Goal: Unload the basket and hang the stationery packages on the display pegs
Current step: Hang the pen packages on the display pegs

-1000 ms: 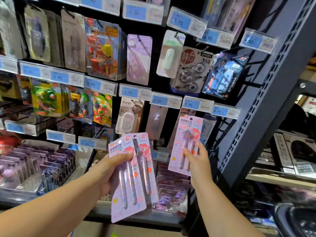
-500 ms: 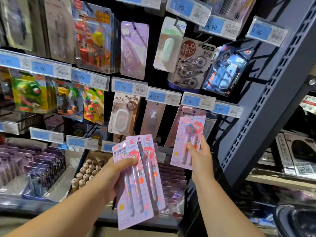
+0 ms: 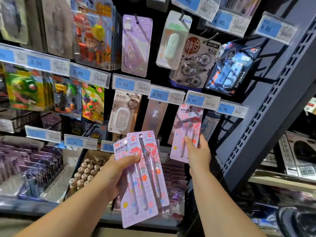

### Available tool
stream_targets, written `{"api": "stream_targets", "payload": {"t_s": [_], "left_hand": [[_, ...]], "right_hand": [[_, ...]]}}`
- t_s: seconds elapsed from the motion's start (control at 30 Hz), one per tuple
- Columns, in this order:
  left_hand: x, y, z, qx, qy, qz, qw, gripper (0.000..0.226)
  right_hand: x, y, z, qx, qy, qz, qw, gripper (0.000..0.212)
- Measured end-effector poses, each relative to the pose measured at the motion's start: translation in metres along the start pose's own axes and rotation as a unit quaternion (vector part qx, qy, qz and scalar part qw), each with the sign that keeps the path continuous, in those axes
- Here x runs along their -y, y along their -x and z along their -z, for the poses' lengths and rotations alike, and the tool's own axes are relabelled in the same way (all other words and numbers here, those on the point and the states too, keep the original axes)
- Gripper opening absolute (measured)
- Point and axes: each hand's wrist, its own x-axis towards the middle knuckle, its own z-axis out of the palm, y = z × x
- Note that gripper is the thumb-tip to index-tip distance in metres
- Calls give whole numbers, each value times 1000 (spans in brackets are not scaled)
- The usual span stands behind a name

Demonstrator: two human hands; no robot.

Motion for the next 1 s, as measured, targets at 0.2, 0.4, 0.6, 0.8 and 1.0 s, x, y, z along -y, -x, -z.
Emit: {"api": "stream_targets", "payload": {"t_s": [0.2,0.4,0.6,0.8,1.0], "left_hand": [[1,2,-4,2,-7,7,1000,17],[-1,6,-11,27,37,-3,999,31],[6,7,-10,2,59,-9,998,37],[8,7,-15,-43,75,-15,996,44],[12,9,-18,-33,96,1,995,22]], "right_hand": [[11,26,4,-46,136,26,989,50],[24,57,4,281,131,-5,951,18],[23,78,-2,304,84,-33,948,26],[23,90,-1,321,126,-50,937,34],[23,93,-1,271,96,-42,957,28]]}}
